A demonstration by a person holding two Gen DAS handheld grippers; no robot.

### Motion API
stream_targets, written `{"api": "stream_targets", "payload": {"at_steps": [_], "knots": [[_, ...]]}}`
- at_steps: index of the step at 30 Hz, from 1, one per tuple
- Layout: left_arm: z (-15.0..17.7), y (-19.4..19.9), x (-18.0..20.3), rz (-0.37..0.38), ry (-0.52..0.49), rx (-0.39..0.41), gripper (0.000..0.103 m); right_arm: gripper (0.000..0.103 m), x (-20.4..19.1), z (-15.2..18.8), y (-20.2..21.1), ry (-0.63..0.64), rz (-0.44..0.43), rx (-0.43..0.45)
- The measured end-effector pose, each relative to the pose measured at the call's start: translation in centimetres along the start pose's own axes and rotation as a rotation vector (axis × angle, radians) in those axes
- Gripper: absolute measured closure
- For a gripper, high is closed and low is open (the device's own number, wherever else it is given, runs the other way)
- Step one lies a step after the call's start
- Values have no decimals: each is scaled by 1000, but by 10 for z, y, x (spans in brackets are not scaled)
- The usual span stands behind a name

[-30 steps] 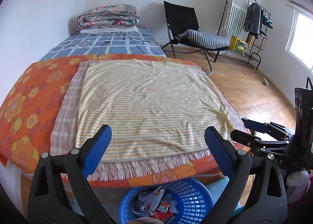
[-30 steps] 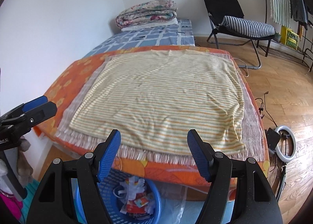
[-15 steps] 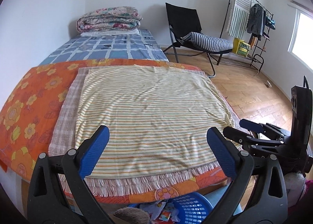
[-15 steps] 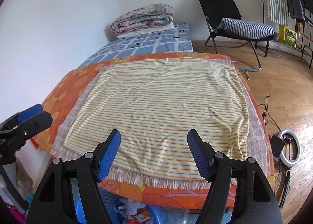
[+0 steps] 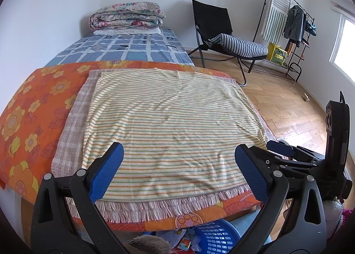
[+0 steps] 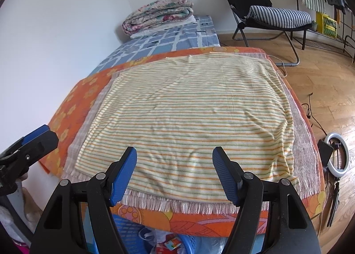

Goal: Collect trash

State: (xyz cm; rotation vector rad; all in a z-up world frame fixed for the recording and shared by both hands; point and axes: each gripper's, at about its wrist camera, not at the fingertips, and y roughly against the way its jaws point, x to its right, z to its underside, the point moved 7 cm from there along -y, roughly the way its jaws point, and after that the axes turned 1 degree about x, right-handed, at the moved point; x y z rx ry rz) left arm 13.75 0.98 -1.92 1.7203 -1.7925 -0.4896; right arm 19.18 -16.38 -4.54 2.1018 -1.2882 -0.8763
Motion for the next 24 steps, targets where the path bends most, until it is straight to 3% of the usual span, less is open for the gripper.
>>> {"api": "stream_targets", "payload": {"at_steps": [24], "knots": [[2, 3, -5, -7, 4, -2, 1, 33, 0, 2, 2, 9, 14, 4]]}}
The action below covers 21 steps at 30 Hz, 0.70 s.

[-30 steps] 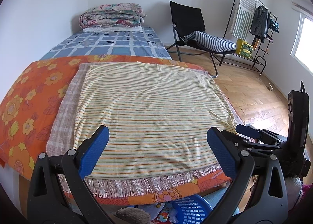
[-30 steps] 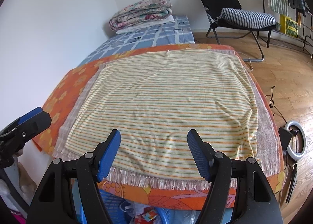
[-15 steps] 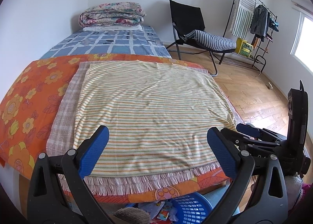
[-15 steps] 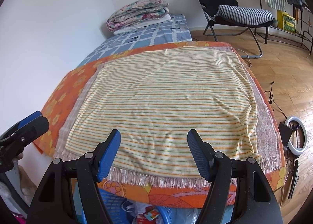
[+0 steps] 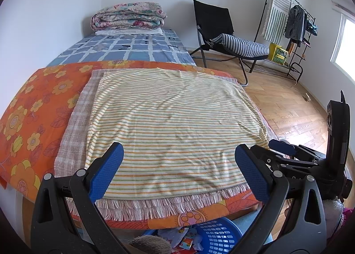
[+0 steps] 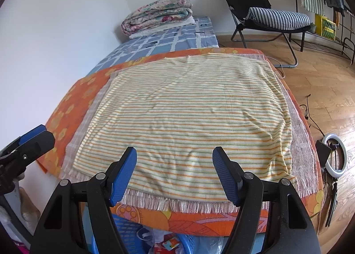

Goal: Collect trash

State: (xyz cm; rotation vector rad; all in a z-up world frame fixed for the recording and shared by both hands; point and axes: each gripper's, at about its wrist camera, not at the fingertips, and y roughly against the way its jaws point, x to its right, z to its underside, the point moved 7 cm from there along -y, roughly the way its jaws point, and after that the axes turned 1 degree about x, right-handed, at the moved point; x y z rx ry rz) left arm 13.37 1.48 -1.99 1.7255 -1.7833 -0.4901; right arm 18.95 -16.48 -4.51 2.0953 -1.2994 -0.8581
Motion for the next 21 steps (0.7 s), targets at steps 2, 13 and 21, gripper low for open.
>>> {"api": "stream_targets", "payload": {"at_steps": [2, 13, 21], "knots": [[0, 1, 0, -3, -2, 2, 1, 33, 0, 0, -1, 0, -1, -1], [-1, 1, 0, 11, -8, -17, 1, 33, -1, 0, -2, -2, -5, -3], [0, 1, 0, -16, -18, -9, 1, 33, -5, 2, -3, -2, -7, -9]]}}
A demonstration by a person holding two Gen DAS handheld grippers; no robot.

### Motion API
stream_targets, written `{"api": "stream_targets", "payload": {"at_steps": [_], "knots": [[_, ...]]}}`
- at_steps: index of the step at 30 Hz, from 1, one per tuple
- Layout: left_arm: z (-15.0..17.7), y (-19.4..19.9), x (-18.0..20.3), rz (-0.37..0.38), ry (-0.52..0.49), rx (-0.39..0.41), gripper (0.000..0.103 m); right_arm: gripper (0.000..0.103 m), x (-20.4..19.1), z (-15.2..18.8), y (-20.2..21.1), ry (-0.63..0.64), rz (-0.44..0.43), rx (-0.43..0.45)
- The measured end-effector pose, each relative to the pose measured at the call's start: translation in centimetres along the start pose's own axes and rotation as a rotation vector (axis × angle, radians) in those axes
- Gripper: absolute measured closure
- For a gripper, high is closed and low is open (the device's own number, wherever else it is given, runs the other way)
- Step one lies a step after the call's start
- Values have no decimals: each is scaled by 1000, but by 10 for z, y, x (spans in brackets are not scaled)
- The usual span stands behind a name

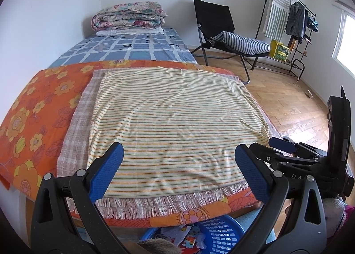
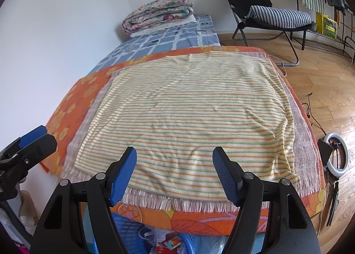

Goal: Collect trash

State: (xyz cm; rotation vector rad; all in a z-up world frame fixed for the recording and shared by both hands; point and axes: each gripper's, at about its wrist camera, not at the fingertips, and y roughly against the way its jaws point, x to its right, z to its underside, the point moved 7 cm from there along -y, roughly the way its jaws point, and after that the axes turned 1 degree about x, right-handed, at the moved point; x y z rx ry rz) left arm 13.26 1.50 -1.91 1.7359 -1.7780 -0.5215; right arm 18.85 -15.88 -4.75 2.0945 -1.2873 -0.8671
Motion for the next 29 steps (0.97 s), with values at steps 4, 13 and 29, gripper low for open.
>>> {"api": "stream_targets", "payload": {"at_steps": [4, 13, 29], "knots": [[0, 0, -1, -1, 2, -1, 1, 33, -1, 1, -1, 1, 0, -4], [2, 2, 1, -25, -17, 14, 1, 33, -1, 3, -2, 5, -2, -11], [1, 6, -3, -93, -9, 34, 1, 33, -3, 6, -4, 10, 2, -17]]}}
